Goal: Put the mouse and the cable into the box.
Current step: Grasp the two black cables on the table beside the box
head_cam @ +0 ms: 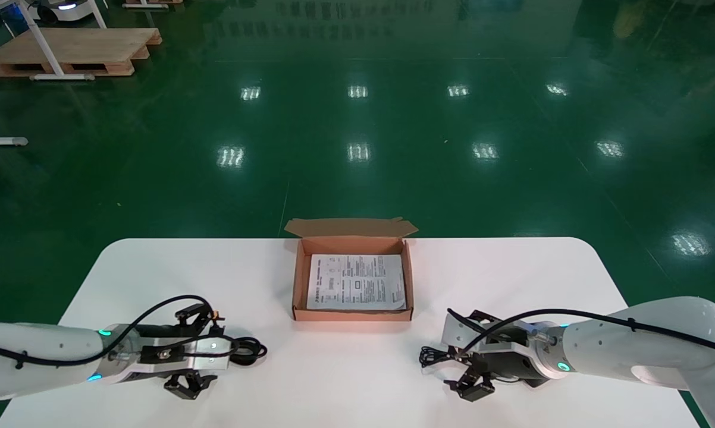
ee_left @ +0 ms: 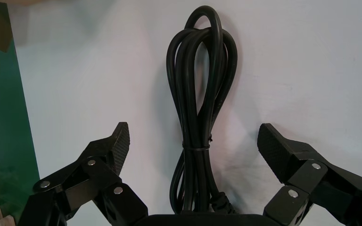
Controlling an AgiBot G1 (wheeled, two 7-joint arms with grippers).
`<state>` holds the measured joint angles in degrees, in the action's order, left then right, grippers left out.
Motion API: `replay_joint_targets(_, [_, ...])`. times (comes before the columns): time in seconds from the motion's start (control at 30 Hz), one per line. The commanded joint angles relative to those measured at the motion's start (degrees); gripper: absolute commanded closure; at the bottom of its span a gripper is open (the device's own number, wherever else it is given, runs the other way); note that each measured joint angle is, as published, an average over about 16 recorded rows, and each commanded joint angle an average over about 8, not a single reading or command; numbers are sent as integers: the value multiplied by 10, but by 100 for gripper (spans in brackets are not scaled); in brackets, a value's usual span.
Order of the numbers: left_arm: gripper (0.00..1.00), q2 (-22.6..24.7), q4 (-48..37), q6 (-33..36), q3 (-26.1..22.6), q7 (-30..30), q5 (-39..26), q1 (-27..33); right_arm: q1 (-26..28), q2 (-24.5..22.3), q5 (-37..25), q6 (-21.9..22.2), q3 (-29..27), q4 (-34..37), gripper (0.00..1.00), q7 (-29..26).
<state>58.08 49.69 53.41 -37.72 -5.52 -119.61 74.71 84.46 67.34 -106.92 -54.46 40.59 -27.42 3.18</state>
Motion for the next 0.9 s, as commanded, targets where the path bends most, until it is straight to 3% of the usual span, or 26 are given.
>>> replay_joint_targets(0.03, [100, 0, 0, 0, 0, 0, 0, 0, -1, -1, 0, -1, 0, -3, 100, -1])
replay_joint_targets(0.9, [100, 0, 0, 0, 0, 0, 0, 0, -4, -5, 0, -6, 1, -14, 100, -5])
